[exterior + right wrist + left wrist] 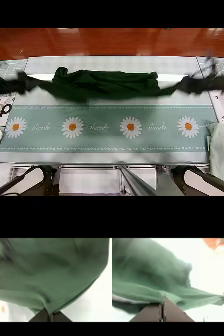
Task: Fold the shirts.
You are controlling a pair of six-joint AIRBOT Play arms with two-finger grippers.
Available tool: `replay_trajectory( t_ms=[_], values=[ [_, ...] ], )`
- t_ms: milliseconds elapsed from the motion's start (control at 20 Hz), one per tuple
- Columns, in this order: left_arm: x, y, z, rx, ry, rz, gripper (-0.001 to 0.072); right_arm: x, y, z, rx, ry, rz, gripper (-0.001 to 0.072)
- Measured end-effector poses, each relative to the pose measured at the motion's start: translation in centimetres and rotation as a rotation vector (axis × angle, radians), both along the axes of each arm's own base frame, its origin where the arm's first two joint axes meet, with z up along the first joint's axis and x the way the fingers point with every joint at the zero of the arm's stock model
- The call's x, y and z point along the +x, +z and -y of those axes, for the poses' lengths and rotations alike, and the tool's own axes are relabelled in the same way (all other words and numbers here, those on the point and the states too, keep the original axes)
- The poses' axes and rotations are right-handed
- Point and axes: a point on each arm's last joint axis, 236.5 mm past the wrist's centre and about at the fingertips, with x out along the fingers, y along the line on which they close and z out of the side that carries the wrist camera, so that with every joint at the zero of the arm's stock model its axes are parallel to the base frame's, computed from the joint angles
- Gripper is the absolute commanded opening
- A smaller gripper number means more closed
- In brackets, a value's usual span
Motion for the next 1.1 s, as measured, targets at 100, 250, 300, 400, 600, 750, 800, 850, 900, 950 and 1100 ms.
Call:
replay_trajectory(
  t_ms=[100,250,300,400,600,750,800,850,900,950,1100],
  values=[
    [0.7,9.0,0.1,0.067,0.026,0.226,0.0015,1.9,8.0,0.9,-0.060,-0.026,0.184,0.0024],
    [-1.3,21.9,0.7,0.174,0.080,0.530,0.0016,1.8,19.6,1.7,-0.152,-0.072,0.438,0.0024],
    [-2.7,25.6,1.2,0.215,0.095,0.615,0.0015,1.0,23.0,1.7,-0.180,-0.085,0.512,0.0024],
    [-6.0,31.1,1.9,0.307,0.137,0.737,0.0016,-1.7,28.5,1.3,-0.221,-0.101,0.642,0.0024],
    [-14.0,37.5,2.8,0.498,0.273,0.893,0.0016,-9.3,35.5,0.6,-0.340,-0.155,0.837,0.0024],
    [-20.1,39.1,3.7,0.618,0.375,0.943,0.0016,-15.5,38.0,0.6,-0.446,-0.209,0.923,0.0024],
    [-22.2,39.3,4.0,0.654,0.407,0.959,0.0016,-17.5,38.4,0.5,-0.475,-0.224,0.941,0.0024],
    [-23.9,39.3,4.1,0.686,0.433,0.967,0.0016,-19.3,38.6,0.3,-0.495,-0.229,0.954,0.0024],
    [-25.7,39.0,4.0,0.721,0.457,0.964,0.0016,-21.0,38.6,0.0,-0.509,-0.232,0.962,0.0024],
    [-27.5,38.9,3.8,0.742,0.486,0.971,0.0016,-22.3,38.3,-0.1,-0.519,-0.237,0.963,0.0024],
    [-30.3,37.2,1.7,0.778,0.553,0.910,0.0016,-24.3,36.2,0.0,-0.534,-0.252,0.914,0.0024]
  ],
)
